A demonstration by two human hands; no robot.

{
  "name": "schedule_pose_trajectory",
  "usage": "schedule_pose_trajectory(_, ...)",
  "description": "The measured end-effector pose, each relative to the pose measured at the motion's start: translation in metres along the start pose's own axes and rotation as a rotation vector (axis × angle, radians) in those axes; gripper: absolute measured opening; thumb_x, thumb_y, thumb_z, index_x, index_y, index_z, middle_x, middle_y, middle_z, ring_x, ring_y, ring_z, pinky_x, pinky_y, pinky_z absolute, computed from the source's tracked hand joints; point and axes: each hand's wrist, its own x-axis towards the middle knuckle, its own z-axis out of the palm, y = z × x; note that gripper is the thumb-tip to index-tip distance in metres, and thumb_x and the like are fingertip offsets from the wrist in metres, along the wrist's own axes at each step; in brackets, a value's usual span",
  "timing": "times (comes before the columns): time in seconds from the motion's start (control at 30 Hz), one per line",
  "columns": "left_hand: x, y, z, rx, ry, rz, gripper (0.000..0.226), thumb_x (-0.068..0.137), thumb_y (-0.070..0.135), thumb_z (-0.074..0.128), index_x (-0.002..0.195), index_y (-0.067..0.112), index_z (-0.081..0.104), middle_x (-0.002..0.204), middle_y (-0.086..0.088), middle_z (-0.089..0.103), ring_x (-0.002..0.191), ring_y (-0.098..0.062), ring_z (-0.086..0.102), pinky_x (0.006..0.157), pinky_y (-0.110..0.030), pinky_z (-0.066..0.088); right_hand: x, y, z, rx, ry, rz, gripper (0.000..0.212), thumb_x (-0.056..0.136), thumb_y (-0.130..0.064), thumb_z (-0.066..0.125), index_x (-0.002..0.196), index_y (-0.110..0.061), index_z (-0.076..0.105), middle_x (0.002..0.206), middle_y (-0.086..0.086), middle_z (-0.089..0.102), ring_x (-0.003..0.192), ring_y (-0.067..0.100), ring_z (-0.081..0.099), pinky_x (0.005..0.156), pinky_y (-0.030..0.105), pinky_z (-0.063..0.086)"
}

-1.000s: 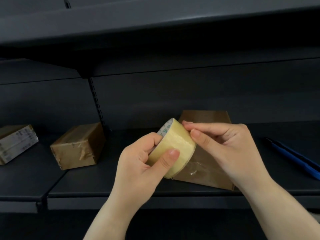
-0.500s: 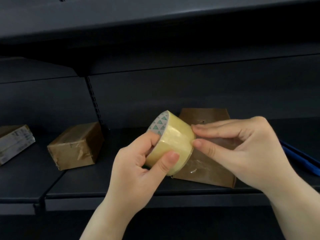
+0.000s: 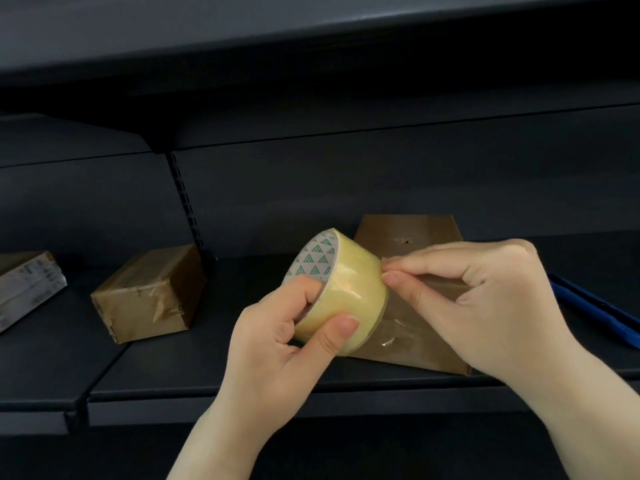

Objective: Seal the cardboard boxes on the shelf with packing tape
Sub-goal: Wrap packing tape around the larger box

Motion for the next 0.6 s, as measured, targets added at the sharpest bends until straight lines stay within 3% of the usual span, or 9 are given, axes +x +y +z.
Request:
schedule_pose_trajectory(0.13, 0.001, -0.002, -0.002, 0.023, 0.006, 0.013, 0.025, 0.085, 0.046, 0.053, 0.081, 0.022, 0.056, 0.076, -0.001, 0.059, 0.057, -0.012, 0.056, 0.045, -0.020, 0.047, 0.001, 0.000, 0.000, 0.121, -0.033, 0.088, 0.038, 0.065, -0.039, 0.076, 0.096, -0.019, 0.068, 0.089, -0.016, 0.068, 0.084, -0.005, 0.066, 0.072, 0.011, 0.053)
schedule_pose_trajectory(0.47, -0.001, -0.001, -0.001, 0.019, 0.010, -0.017, 0.025, 0.085, 0.046, 0.053, 0.082, 0.022, 0.056, 0.078, -0.003, 0.060, 0.058, -0.014, 0.057, 0.046, -0.021, 0.049, -0.002, -0.003, 0.005, -0.078, -0.013, -0.042, 0.018, 0.072, -0.018, 0.070, 0.088, -0.009, 0.073, 0.087, -0.011, 0.064, 0.094, 0.003, 0.061, 0.079, 0.009, 0.050)
schedule_pose_trajectory(0.6, -0.002, -0.003, -0.002, 0.016, 0.016, -0.063, 0.014, 0.082, 0.033, 0.058, 0.080, 0.019, 0.057, 0.076, -0.005, 0.060, 0.056, -0.015, 0.056, 0.046, -0.021, 0.048, -0.002, -0.001, 0.010, -0.152, -0.009, -0.080, 0.015, 0.077, -0.019, 0.068, 0.086, -0.009, 0.075, 0.082, -0.006, 0.070, 0.091, 0.007, 0.061, 0.080, 0.014, 0.050)
